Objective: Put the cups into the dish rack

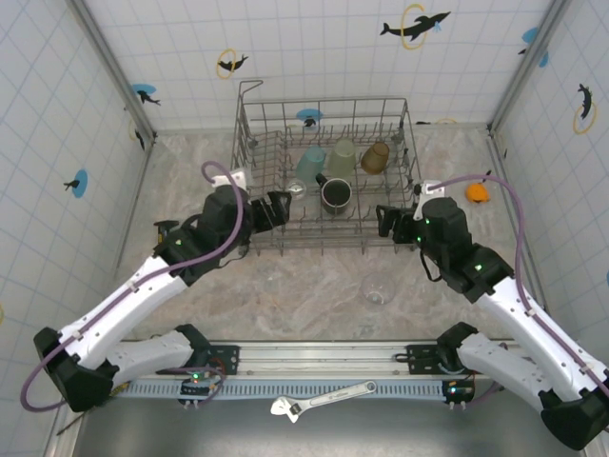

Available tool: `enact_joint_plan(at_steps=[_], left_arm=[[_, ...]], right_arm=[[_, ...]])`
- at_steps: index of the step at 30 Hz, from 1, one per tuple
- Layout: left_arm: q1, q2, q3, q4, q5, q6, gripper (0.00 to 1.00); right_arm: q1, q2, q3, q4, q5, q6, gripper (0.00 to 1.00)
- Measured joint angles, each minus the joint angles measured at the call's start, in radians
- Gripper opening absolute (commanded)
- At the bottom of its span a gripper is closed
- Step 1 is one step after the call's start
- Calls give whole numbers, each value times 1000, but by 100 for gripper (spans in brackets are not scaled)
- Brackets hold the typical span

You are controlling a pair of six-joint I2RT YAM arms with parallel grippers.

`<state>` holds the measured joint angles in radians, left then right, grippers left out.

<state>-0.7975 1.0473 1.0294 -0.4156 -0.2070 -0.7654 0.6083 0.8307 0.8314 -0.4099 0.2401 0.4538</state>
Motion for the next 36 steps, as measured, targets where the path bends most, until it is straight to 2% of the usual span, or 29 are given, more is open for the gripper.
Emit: enact_joint_plan(at_steps=[9, 17, 23, 36], left_arm=[[-306, 171, 8, 1, -110, -3, 98], [-445, 358, 103, 6, -132, 5, 97], [-465, 432, 136, 6, -100, 18, 87], [-473, 599, 151, 27, 63, 27, 65]], right_arm=[[0, -15, -13, -50, 31, 29, 100], [0, -57, -16, -81, 75, 35, 100], [-1, -78, -34, -89, 93, 36, 100], [-22, -57, -45, -87, 91, 21, 100]])
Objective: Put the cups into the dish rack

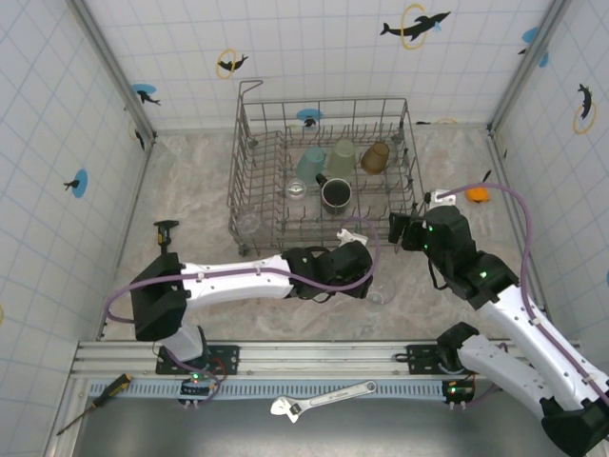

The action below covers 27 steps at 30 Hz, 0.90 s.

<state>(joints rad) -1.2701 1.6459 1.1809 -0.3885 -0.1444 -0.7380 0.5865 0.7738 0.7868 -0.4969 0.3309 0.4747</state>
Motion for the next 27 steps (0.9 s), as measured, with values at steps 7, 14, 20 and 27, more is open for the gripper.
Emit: enact_joint_plan(at_steps=[7, 14, 20, 27], left_arm=[[-8, 50, 10, 0, 22, 1, 58], [-8, 123, 58, 0, 6, 1, 55], [-8, 169, 111, -9, -29, 8, 35], [-8, 202, 117, -27, -32, 15, 16]], right_arm=[[-12, -13, -60, 6, -11, -4, 100], [-19, -29, -64, 15, -19, -4, 100], [-28, -45, -69, 19, -22, -4, 100], [-32, -66, -69, 21, -22, -4, 100]])
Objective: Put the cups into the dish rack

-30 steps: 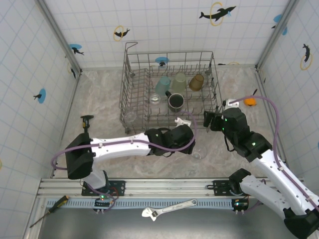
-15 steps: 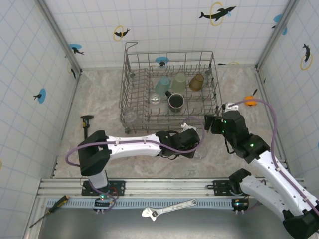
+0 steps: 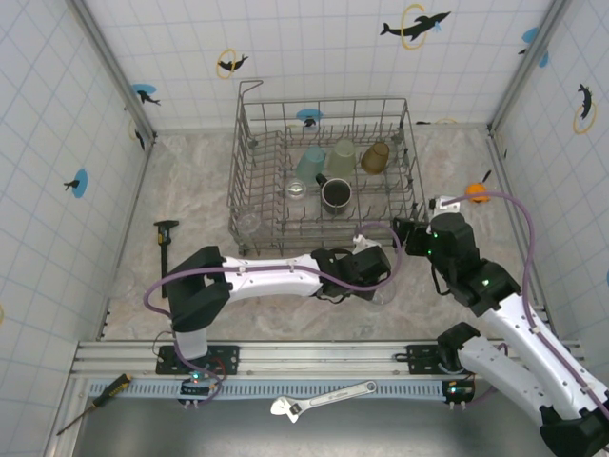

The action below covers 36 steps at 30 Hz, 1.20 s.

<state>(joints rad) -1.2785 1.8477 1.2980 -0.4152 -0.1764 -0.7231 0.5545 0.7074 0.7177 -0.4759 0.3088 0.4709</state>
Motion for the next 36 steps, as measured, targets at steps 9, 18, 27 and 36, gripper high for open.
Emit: enact_joint_plan(at_steps=[9, 18, 27, 36], left_arm=[[-3, -2, 11, -8, 3, 15, 0], [-3, -74, 16, -28, 8, 16, 0], [-3, -92, 193, -65, 6, 42, 0], [18, -65, 343, -119, -15, 73, 0]], right_arm=[[0, -15, 0, 0, -5, 1, 100], [-5, -15, 0, 0, -3, 0, 100], [-28, -8, 50, -23, 2, -16, 100], [-87, 90, 188, -23, -47, -45, 100]])
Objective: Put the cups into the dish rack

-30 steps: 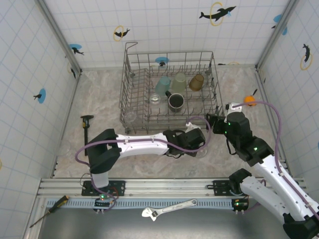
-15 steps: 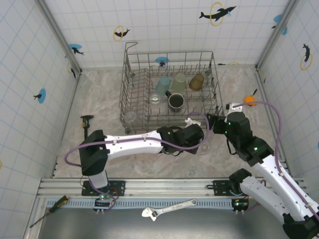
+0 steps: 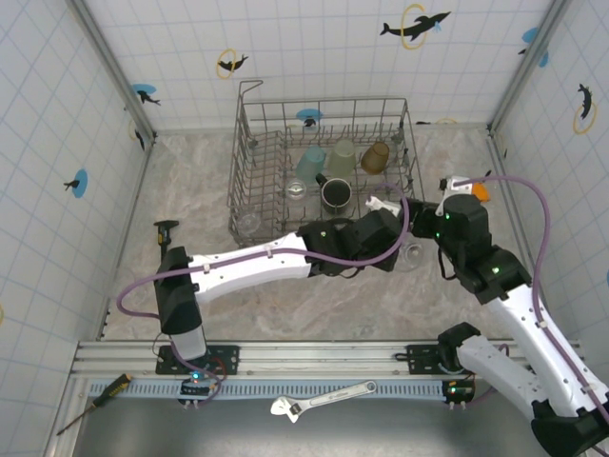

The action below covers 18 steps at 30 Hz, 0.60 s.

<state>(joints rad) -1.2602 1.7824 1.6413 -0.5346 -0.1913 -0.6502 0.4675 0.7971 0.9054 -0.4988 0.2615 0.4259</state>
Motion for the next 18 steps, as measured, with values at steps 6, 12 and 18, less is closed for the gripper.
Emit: enact_joint_plan(at_steps=[6, 12, 18], left_arm=[[55, 0, 23, 1, 23, 19, 0], [145, -13, 21, 2, 41, 28, 0], [274, -88, -36, 27, 47, 51, 0]], right_arm=[[-28, 61, 104, 2, -39, -27, 100], [-97, 123, 154, 2, -108, -41, 100], [-179, 203, 187, 28, -277, -25, 100]])
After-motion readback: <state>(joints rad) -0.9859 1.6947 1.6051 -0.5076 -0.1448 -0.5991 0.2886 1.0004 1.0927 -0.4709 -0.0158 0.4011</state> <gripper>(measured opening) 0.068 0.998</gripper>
